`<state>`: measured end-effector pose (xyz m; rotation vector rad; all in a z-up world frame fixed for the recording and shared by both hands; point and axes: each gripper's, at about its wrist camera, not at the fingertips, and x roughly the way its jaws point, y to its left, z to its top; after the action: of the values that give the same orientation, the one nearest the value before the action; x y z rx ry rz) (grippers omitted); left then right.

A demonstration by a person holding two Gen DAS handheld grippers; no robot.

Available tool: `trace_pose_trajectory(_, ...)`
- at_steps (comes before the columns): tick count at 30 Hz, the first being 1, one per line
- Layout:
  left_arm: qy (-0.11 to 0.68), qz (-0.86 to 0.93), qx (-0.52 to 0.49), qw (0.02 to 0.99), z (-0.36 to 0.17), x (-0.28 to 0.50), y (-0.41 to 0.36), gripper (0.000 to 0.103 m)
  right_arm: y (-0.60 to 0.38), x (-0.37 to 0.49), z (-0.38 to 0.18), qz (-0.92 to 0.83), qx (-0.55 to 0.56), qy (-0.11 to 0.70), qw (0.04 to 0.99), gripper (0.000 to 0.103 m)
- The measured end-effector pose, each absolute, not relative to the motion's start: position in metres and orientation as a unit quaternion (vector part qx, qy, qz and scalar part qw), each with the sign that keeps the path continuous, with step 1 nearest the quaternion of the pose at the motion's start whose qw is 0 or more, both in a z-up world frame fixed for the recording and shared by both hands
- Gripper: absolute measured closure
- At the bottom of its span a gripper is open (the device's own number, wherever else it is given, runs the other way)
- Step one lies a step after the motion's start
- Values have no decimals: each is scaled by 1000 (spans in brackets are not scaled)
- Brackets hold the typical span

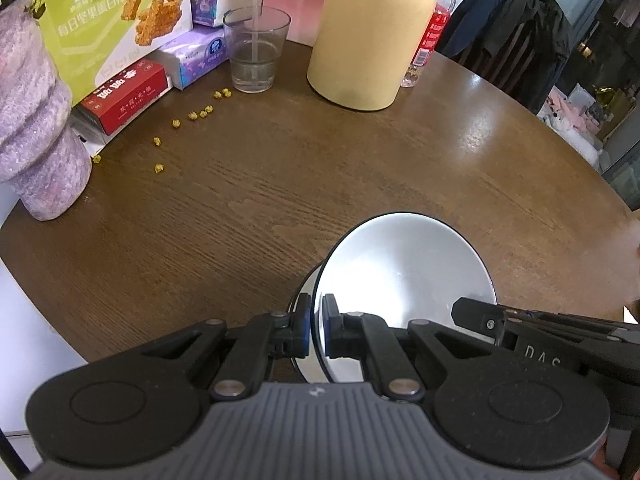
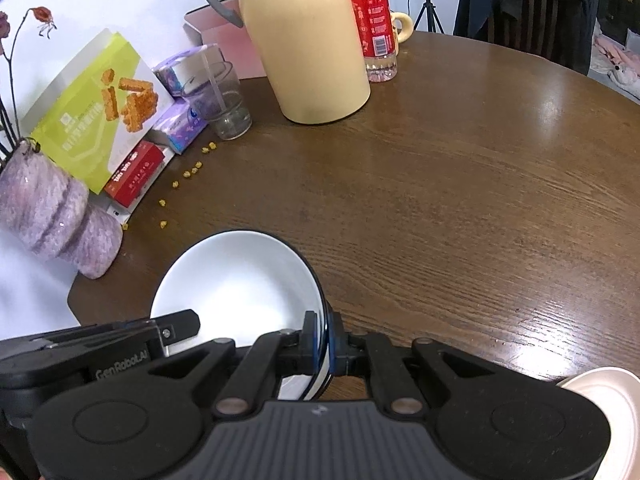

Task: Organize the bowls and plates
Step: 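Carry the white bowl with both tools over the bowl stack beside the vase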

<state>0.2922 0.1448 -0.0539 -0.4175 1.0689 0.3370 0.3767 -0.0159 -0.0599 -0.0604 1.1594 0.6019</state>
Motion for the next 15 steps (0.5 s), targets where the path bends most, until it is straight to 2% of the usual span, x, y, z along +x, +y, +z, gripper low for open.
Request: trace_pose_trajectory(15,515,147,-182,825,-66,294,145,97,-12,376,-71,275,-38,543,792,98)
